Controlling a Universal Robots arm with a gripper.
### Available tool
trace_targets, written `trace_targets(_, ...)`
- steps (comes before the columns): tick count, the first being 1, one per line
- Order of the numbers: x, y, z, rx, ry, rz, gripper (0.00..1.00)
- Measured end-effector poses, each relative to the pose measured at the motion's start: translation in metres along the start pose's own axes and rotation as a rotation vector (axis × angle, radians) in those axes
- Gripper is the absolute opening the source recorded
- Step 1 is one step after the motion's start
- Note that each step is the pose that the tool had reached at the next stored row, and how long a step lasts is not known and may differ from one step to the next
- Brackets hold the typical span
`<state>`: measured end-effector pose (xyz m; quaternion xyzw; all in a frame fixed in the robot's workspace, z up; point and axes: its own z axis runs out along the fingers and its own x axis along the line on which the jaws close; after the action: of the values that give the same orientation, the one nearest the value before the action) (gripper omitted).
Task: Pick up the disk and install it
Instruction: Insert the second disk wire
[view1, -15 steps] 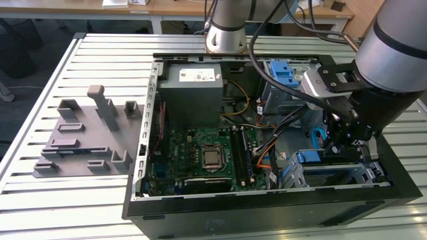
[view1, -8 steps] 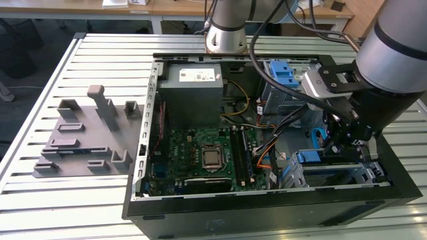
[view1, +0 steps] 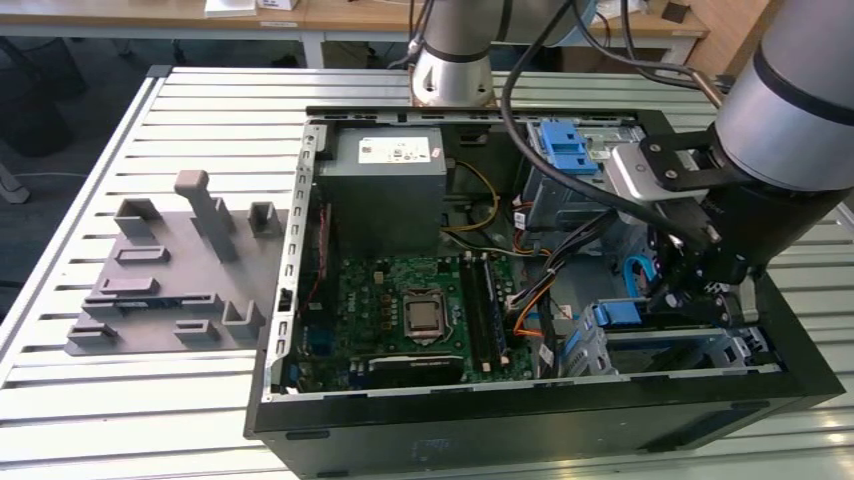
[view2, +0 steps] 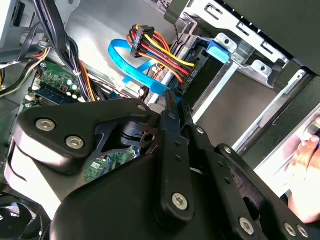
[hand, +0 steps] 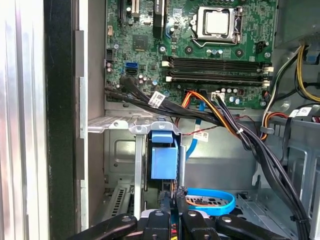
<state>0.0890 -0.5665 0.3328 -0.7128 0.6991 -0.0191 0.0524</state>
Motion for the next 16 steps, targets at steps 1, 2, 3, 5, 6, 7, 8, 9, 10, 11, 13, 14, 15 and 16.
trace_targets(1,0.0001,-0.0001,0.0000,0.0000,-0.0015,0.000,0.16)
trace_targets(2,0.0003,-0.0002,0.0001,0.0001,-0.0026,0.000,0.16)
trace_targets(3,0.0007,-0.0002,0.0002,0.0001,-0.0029,0.001,0.16)
trace_targets(5,0.0018,-0.0002,0.0005,0.0001,-0.0031,0.001,0.16)
trace_targets(6,0.0023,-0.0002,0.0006,0.0001,-0.0028,0.002,0.16)
trace_targets(7,0.0027,-0.0001,0.0008,0.0002,-0.0028,0.003,0.16)
trace_targets(8,0.0030,-0.0001,0.0012,0.0002,-0.0029,0.004,0.16)
trace_targets(9,0.0032,0.0000,0.0015,0.0003,-0.0028,0.005,0.16)
trace_targets(10,0.0035,0.0000,0.0019,0.0003,-0.0025,0.006,0.16)
trace_targets(11,0.0037,0.0001,0.0027,0.0004,-0.0027,0.007,0.16)
trace_targets(13,0.0042,0.0003,0.0042,0.0004,-0.0028,0.007,0.16)
trace_targets(14,0.0042,0.0002,0.0043,0.0004,-0.0024,0.007,0.16)
trace_targets(15,0.0043,0.0002,0.0043,0.0004,-0.0023,0.007,0.16)
trace_targets(16,0.0042,0.0002,0.0043,0.0003,-0.0023,0.007,0.16)
